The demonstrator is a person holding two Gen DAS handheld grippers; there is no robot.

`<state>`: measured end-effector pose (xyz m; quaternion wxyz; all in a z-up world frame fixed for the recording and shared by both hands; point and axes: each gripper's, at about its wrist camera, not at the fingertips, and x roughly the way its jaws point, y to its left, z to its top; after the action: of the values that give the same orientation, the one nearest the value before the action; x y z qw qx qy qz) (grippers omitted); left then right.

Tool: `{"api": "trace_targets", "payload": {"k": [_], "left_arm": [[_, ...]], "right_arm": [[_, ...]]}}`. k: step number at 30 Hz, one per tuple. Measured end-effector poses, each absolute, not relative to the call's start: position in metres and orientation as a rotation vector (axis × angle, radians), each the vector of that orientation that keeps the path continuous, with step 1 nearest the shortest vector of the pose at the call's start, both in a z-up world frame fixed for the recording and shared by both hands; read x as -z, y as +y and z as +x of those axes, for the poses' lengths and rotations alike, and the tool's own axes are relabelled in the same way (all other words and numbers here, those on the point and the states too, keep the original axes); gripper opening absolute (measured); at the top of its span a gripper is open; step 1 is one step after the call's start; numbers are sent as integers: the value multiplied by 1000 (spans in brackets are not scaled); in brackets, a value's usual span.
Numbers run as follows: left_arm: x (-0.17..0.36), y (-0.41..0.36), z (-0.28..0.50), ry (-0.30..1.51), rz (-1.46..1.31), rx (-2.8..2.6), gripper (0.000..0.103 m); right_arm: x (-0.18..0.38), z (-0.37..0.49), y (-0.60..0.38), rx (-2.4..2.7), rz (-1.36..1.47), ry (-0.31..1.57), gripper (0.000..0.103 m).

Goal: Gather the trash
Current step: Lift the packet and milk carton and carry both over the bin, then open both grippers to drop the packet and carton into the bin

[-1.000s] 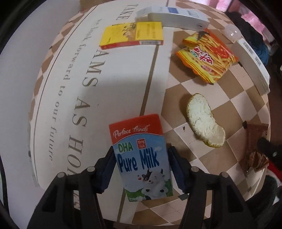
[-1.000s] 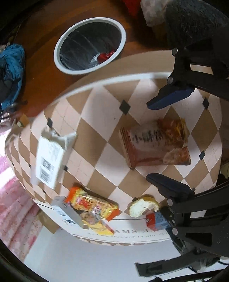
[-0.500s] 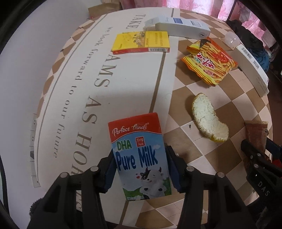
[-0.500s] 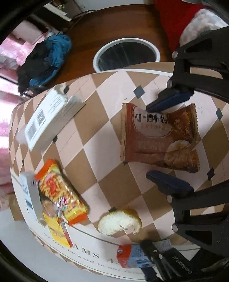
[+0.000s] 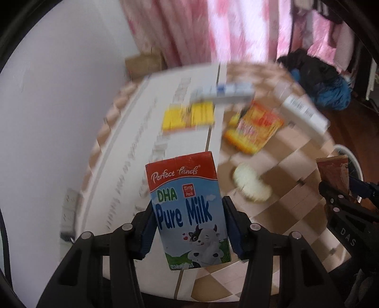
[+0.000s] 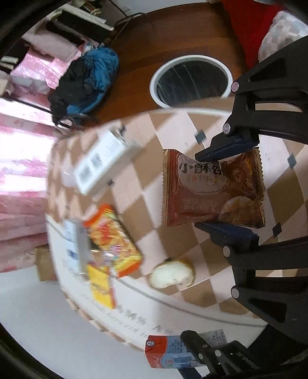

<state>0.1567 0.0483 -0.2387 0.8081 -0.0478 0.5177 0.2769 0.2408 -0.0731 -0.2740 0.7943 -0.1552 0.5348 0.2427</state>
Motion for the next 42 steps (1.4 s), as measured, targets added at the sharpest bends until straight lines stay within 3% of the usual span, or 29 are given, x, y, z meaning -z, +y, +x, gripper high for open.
{"api": "trace_targets", "payload": {"k": [10, 17, 24, 32, 38, 40, 42], "left_arm": [[122, -22, 219, 835, 0, -451, 48], [111, -106, 297, 803, 35, -248, 48], [178, -185, 385, 966, 3, -29, 49], [280, -210, 451, 1207, -82, 98, 49], [324, -222, 488, 1318, -126, 148, 51], [332, -222, 498, 1337, -144, 138, 62], [336, -222, 501, 1348, -161, 122, 100]], "right_arm": [[167, 287, -164, -464, -143, 936, 51], [135, 341, -264, -334, -69, 892, 51], [197, 397, -364, -204, 3, 1012, 51], [322, 436, -422, -170, 144, 1272, 51], [393, 453, -436, -131, 189, 1398, 51], [408, 458, -439, -120, 199, 1423, 51], [417, 461, -441, -119, 198, 1443, 51]]}}
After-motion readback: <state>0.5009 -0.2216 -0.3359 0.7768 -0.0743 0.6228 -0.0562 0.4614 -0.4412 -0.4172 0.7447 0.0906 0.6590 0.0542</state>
